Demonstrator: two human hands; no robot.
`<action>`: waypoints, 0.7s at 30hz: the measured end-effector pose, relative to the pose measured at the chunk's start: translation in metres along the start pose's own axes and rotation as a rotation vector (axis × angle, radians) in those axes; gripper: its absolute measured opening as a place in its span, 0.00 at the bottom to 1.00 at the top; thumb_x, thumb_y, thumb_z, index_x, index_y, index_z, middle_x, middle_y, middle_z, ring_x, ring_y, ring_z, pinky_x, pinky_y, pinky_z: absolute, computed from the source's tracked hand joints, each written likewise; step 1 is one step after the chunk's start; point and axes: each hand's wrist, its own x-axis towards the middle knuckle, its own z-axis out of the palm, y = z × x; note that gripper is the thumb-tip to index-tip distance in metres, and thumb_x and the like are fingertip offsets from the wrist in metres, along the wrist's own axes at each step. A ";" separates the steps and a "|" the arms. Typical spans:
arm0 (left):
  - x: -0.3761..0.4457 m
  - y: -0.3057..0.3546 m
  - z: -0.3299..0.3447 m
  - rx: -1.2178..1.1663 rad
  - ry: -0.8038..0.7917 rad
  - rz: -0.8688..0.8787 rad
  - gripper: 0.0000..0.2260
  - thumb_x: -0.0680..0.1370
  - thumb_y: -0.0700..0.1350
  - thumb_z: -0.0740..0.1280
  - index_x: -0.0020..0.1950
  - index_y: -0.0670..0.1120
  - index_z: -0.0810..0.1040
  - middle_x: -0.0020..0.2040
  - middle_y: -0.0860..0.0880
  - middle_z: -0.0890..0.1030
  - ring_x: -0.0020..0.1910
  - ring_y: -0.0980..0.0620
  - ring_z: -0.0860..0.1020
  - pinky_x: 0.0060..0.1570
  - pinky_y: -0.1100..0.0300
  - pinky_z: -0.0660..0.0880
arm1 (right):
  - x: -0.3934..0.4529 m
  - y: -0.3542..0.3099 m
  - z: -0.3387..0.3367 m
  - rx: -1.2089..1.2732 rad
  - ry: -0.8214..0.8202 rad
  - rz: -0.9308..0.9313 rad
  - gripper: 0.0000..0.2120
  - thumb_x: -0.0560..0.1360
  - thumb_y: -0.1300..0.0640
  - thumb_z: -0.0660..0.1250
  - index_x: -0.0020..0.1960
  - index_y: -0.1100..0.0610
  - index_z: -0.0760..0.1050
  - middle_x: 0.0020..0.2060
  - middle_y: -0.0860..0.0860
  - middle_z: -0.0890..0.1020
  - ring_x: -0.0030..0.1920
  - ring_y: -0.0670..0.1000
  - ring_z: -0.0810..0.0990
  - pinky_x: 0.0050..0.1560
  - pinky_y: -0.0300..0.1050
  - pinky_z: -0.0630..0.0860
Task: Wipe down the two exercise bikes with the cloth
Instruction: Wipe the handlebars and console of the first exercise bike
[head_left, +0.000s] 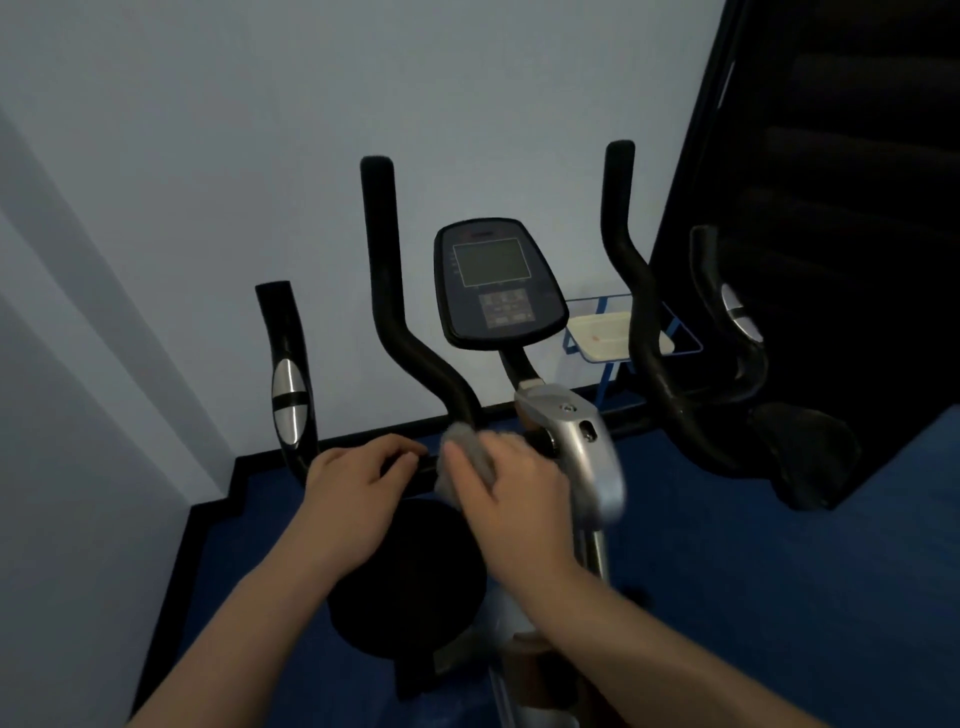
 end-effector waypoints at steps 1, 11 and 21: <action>0.000 0.001 0.000 -0.002 0.003 -0.001 0.12 0.74 0.61 0.53 0.48 0.69 0.75 0.50 0.61 0.81 0.60 0.51 0.75 0.68 0.47 0.66 | -0.010 0.002 -0.004 0.075 -0.049 0.037 0.18 0.79 0.44 0.61 0.36 0.54 0.75 0.31 0.47 0.77 0.33 0.44 0.76 0.37 0.44 0.73; -0.001 -0.001 -0.001 -0.020 -0.001 -0.025 0.09 0.75 0.62 0.55 0.47 0.71 0.75 0.49 0.61 0.81 0.61 0.49 0.74 0.67 0.47 0.66 | 0.056 0.008 -0.026 -0.176 0.038 0.139 0.18 0.81 0.42 0.56 0.45 0.54 0.74 0.39 0.50 0.80 0.40 0.51 0.79 0.43 0.50 0.76; 0.000 -0.004 0.002 -0.023 0.009 -0.041 0.08 0.78 0.59 0.58 0.45 0.72 0.74 0.48 0.62 0.80 0.61 0.46 0.73 0.66 0.46 0.67 | 0.066 -0.007 -0.034 0.127 -0.050 0.154 0.14 0.80 0.45 0.59 0.52 0.53 0.77 0.42 0.48 0.81 0.45 0.48 0.79 0.49 0.48 0.76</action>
